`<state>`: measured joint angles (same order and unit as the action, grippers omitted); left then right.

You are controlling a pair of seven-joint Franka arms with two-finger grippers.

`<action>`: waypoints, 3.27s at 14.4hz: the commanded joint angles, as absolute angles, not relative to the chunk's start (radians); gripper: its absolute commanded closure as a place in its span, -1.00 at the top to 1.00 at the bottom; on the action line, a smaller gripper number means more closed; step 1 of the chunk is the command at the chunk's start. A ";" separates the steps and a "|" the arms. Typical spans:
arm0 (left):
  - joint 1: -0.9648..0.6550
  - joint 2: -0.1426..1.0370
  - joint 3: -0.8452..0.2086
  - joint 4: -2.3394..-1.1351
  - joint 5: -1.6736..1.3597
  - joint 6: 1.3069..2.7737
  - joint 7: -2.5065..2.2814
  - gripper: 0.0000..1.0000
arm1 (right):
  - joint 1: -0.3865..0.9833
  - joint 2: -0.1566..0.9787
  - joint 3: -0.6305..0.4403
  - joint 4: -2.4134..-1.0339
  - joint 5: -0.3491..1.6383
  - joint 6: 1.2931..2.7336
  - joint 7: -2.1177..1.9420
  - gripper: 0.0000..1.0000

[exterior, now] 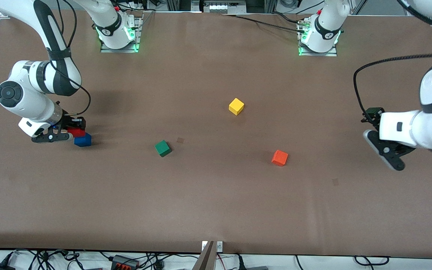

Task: Pass red block to right arm, stack on blue

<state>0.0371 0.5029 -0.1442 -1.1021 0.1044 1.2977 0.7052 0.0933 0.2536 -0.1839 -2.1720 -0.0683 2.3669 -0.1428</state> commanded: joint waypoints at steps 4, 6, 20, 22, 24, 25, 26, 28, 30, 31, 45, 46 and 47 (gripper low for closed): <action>0.028 0.212 -0.133 -1.412 0.126 1.383 0.160 1.00 | 0.057 0.290 -0.175 -2.169 -0.087 2.425 -0.135 -1.00; 0.028 0.102 -0.114 -1.546 0.111 1.486 0.040 1.00 | 0.058 0.291 -0.173 -2.169 -0.081 2.424 -0.132 -1.00; 0.012 -0.028 -0.057 -1.634 0.002 1.586 0.018 1.00 | 0.061 0.339 -0.164 -2.059 -0.071 2.341 -0.147 -1.00; 0.011 -0.031 -0.066 -1.632 0.002 1.568 0.009 1.00 | 0.061 0.345 -0.163 -2.059 -0.068 2.341 -0.149 -1.00; 0.009 -0.029 -0.066 -1.625 0.003 1.569 0.009 1.00 | 0.061 0.347 -0.163 -2.059 -0.048 2.339 -0.150 -1.00; 0.009 -0.026 -0.066 -1.614 0.003 1.565 0.011 1.00 | 0.061 0.348 -0.163 -2.059 -0.046 2.339 -0.150 -1.00; 0.006 -0.025 -0.066 -1.611 0.005 1.566 0.011 1.00 | 0.061 0.348 -0.163 -2.059 -0.035 2.339 -0.150 -1.00; -0.002 -0.005 -0.067 -1.574 0.005 1.566 0.011 1.00 | 0.061 0.354 -0.163 -2.059 -0.005 2.333 -0.176 -1.00; -0.005 -0.002 -0.067 -1.565 0.002 1.551 0.009 1.00 | 0.061 0.362 -0.163 -2.051 0.012 2.333 -0.198 -1.00; -0.005 -0.002 -0.064 -1.565 0.002 1.551 0.009 1.00 | 0.061 0.362 -0.163 -2.048 0.017 2.329 -0.201 -1.00; -0.005 0.002 -0.064 -1.560 0.002 1.551 0.008 1.00 | 0.061 0.368 -0.166 -2.010 0.020 2.246 -0.201 1.00; -0.005 0.002 -0.064 -1.560 0.002 1.551 0.008 1.00 | 0.061 0.367 -0.166 -1.987 0.020 2.208 -0.201 1.00; -0.005 0.002 -0.064 -1.560 0.002 1.551 0.008 1.00 | 0.063 0.367 -0.166 -1.950 0.020 2.154 -0.196 1.00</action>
<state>0.0015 -0.0120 -0.0678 -1.5925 -0.0012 1.5723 0.0079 0.0672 0.3601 -0.1697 -2.0234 -0.0015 2.2474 -0.1728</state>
